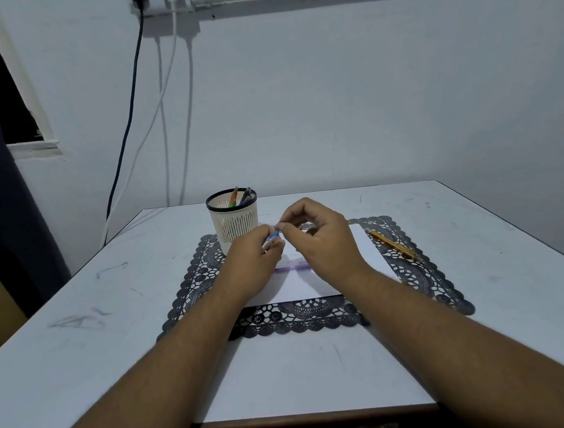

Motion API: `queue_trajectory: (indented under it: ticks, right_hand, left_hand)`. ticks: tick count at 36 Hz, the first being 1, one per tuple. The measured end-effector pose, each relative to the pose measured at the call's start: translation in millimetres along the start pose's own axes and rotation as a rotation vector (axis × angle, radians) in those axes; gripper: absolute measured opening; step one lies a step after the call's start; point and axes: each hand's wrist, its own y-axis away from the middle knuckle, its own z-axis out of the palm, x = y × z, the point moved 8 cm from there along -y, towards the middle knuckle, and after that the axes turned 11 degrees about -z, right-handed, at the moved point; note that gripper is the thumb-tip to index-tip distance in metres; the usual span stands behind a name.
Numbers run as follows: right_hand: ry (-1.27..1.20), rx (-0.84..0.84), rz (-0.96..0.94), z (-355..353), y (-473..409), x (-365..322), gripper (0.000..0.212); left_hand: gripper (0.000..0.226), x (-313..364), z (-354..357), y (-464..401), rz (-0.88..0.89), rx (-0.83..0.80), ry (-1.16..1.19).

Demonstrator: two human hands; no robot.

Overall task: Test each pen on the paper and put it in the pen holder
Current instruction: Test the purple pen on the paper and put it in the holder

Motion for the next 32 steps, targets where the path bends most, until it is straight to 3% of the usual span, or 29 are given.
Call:
queue_trajectory:
  ticks: [9,16,23,32]
  right_hand:
    - [0.09,-0.015,0.017,-11,-6,10,0.01]
    - [0.225,-0.196,0.0,1,-3,14,0.006]
    - [0.392,-0.19,0.028,5,-1,15,0.017]
    - [0.322,-0.153,0.077,7,-1,18,0.011]
  left_hand:
    - [0.014,0,-1,0,-0.017,0.006,0.028]
    - [0.012,-1,-1,-2,0.017,0.01,-0.018]
    - [0.009,0,-3,-2,0.034,0.108,-0.162]
    - [0.007,1,-5,-3,0.047,0.134,-0.182]
